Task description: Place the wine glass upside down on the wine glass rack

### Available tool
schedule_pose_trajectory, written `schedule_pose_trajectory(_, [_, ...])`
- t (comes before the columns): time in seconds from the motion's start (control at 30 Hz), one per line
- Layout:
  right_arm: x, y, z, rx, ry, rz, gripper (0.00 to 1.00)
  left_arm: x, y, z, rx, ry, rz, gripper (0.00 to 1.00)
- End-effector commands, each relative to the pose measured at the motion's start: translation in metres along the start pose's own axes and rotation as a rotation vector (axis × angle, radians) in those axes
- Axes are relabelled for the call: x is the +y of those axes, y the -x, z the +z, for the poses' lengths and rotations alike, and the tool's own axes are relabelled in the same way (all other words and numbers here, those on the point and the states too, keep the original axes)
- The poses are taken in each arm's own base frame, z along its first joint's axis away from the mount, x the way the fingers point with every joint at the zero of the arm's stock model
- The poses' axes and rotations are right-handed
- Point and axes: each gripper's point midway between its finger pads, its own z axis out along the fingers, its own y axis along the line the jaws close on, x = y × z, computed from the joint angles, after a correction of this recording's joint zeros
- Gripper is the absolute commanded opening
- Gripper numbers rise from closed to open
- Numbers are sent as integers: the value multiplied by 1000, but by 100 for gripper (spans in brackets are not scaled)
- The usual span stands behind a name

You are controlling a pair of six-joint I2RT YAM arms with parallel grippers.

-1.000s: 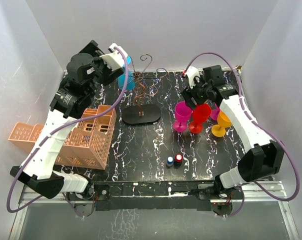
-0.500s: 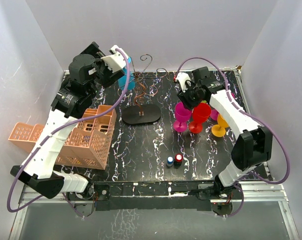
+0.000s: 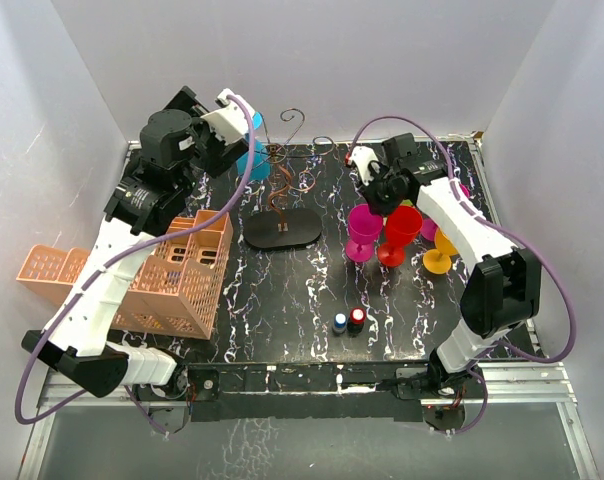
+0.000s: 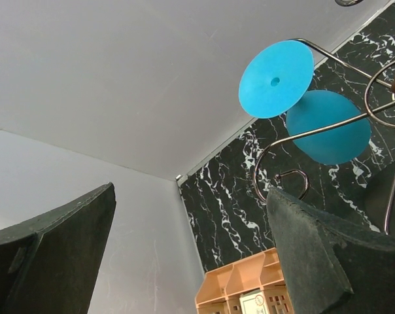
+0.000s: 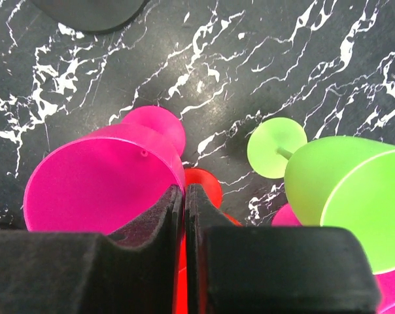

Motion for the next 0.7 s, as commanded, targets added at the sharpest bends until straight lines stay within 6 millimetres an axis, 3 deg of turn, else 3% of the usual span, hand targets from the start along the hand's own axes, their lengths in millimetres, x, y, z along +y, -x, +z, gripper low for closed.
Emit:
schedule_pose_trajectory(0.0, [-9,53,-30,-175,-27,-54,8,9,3,-11,-26,27,-92,97])
schedule_pose_trajectory(0.17, [-14,76,-52,-250,-49,-63,8,16,5,-16,-36,43,-139,97])
schedule_pose_trajectory(0.67, [-61,127,-139,-464,-332,-68,8,56,32,-49,-149,83,-347,97])
